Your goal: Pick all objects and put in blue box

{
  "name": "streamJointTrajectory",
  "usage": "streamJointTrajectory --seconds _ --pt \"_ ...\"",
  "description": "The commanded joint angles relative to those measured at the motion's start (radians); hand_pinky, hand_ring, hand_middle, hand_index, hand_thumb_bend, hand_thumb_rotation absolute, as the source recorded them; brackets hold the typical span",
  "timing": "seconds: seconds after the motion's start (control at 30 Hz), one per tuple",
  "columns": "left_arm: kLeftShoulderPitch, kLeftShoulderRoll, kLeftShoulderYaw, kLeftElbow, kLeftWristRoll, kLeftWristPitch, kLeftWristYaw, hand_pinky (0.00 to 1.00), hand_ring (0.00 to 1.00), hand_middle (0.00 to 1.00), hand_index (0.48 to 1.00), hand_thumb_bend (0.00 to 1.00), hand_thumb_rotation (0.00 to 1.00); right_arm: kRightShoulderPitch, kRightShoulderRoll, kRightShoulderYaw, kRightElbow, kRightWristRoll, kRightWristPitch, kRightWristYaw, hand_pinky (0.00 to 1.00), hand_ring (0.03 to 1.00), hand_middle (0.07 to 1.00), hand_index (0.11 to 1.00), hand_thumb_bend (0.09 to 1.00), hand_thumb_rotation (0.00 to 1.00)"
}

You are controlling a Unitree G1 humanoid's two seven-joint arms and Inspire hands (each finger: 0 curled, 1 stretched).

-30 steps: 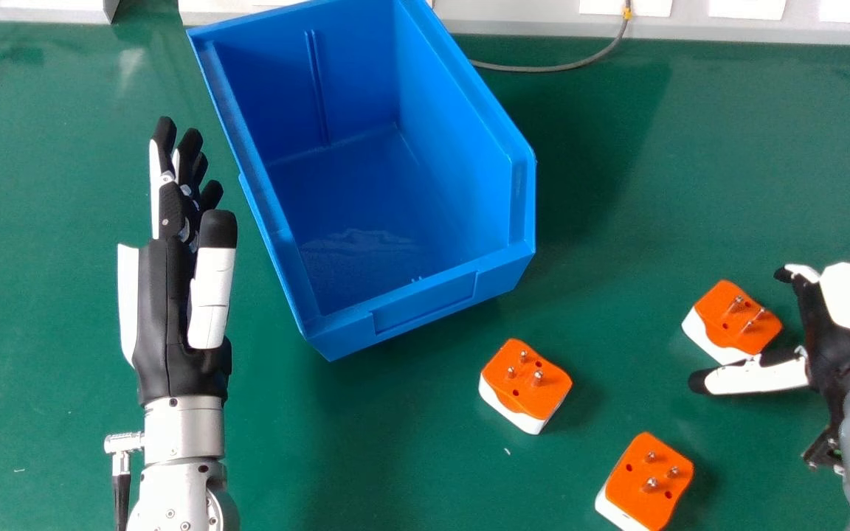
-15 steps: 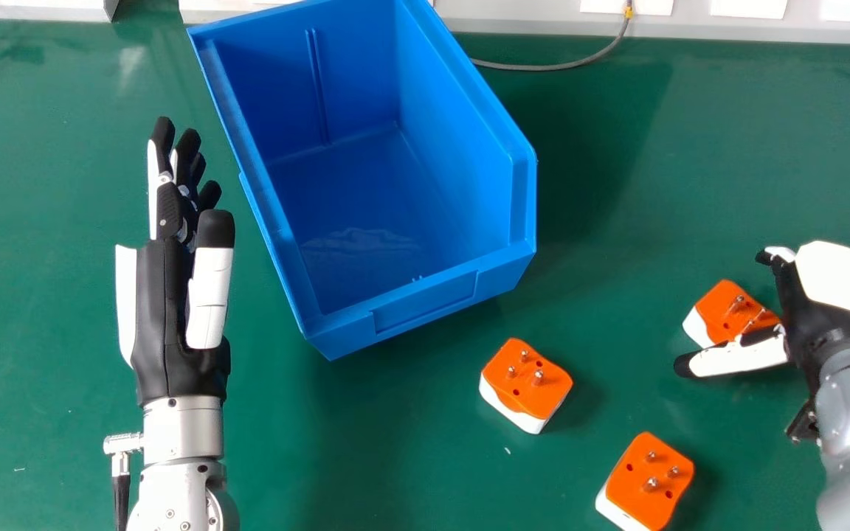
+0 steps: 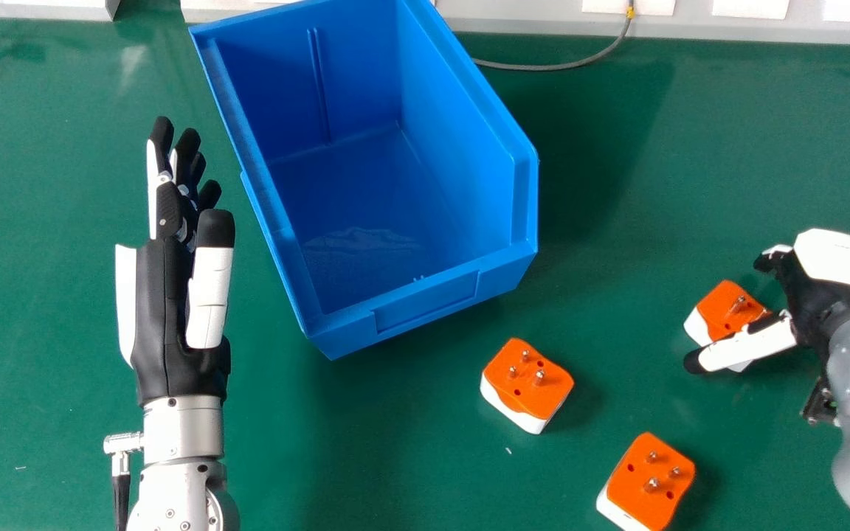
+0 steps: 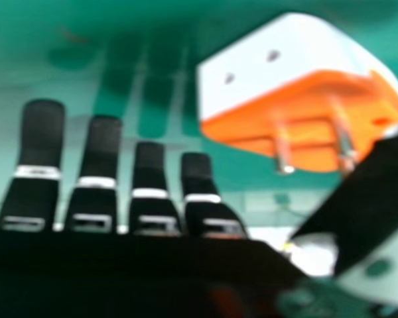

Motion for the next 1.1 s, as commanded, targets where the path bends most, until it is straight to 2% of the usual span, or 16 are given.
streamJointTrajectory --seconds 0.0,0.07,0.2,0.3,0.5,0.7,0.87,0.97,1.07 --pt "-0.002 0.000 -0.004 -0.024 0.009 -0.008 0.002 0.95 0.98 0.98 0.987 0.96 0.90 -0.007 -0.035 -0.005 0.016 -0.004 0.015 0.021 0.49 0.725 0.823 0.818 1.000 0.47" --pt "-0.003 0.000 -0.004 -0.023 0.012 -0.008 0.004 0.95 0.98 0.98 0.987 0.96 0.90 -0.010 -0.033 -0.015 0.021 0.013 0.020 0.022 0.49 0.728 0.824 0.817 1.000 0.47" --pt "-0.006 0.000 -0.004 -0.022 0.007 -0.007 0.001 0.95 0.98 0.98 0.986 0.96 0.90 -0.012 -0.028 -0.031 0.021 0.041 0.020 0.027 0.52 0.783 0.854 0.818 1.000 0.45" --pt "-0.007 0.001 -0.004 -0.022 0.011 -0.006 0.004 0.96 0.98 0.98 0.986 0.96 0.90 -0.040 -0.023 -0.011 0.042 0.037 0.048 0.063 0.53 0.800 0.855 0.808 1.000 0.43" --pt "-0.001 -0.001 -0.008 -0.046 0.018 0.006 0.008 0.96 0.98 0.98 0.986 0.96 0.91 -0.049 0.002 -0.019 0.030 0.059 0.064 0.042 0.53 0.818 0.870 0.821 1.000 0.38" --pt "-0.004 0.002 -0.011 -0.035 0.019 0.000 0.009 0.96 0.98 0.98 0.989 0.96 0.91 -0.057 0.001 0.036 0.032 0.017 0.056 0.017 0.51 0.742 0.798 0.759 0.990 0.35" --pt "-0.003 0.002 -0.013 -0.037 0.012 0.001 0.004 0.96 0.98 0.98 0.992 0.95 0.91 -0.061 0.025 0.065 0.023 -0.004 0.082 0.014 0.51 0.748 0.810 0.773 0.999 0.37" --pt "-0.001 0.001 -0.013 -0.039 0.014 0.001 0.007 0.96 0.98 0.98 0.992 0.95 0.91 -0.058 0.029 0.086 0.013 -0.013 0.064 0.004 0.51 0.736 0.792 0.751 1.000 0.36" --pt "0.002 -0.002 -0.012 -0.043 0.019 0.003 0.016 0.96 0.98 0.98 0.991 0.95 0.91 -0.063 0.061 0.083 -0.002 -0.006 0.111 0.016 0.49 0.701 0.751 0.703 0.985 0.32"
